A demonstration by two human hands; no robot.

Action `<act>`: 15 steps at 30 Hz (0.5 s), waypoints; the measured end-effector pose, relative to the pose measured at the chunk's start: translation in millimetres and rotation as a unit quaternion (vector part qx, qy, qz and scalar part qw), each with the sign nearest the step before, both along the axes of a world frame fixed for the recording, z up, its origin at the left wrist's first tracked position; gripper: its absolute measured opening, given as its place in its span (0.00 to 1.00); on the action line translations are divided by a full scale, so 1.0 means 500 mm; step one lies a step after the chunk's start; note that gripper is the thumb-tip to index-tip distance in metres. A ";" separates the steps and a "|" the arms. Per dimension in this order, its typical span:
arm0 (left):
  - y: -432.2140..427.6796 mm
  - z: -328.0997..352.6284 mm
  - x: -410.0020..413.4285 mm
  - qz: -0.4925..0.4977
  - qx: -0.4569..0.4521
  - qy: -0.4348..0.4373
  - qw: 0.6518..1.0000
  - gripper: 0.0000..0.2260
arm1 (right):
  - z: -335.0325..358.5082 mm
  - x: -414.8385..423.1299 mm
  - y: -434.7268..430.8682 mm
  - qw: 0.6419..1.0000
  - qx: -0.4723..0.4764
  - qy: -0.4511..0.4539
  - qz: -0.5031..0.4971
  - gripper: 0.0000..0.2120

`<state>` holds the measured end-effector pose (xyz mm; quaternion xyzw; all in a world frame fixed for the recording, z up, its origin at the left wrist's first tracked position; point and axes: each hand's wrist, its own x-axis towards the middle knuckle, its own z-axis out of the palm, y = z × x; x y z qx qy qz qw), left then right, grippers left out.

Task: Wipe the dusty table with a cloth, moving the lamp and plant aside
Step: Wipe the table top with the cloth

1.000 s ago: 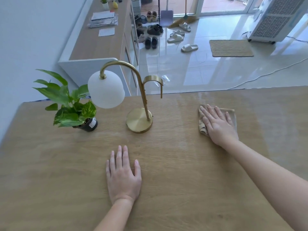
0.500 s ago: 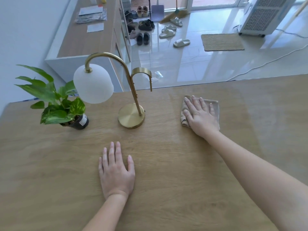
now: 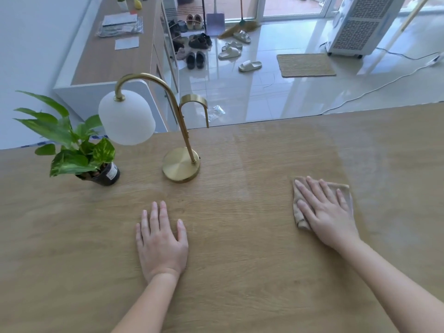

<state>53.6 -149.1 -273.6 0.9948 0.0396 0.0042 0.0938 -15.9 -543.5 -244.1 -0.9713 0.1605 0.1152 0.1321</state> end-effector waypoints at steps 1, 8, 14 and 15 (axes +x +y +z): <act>-0.002 0.001 -0.001 -0.001 0.000 -0.001 1.000 0.32 | -0.001 0.038 -0.005 1.000 -0.002 -0.005 -0.017 0.27; 0.000 -0.004 0.004 0.003 -0.001 -0.006 1.000 0.32 | -0.012 0.340 0.051 0.995 0.007 -0.008 -0.098 0.29; 0.008 -0.011 0.002 0.004 0.004 -0.006 1.000 0.32 | -0.016 0.282 0.197 0.999 0.027 -0.007 0.038 0.28; 0.008 -0.011 0.002 0.004 0.003 -0.006 1.000 0.32 | -0.015 0.236 0.224 0.997 0.030 -0.007 0.069 0.28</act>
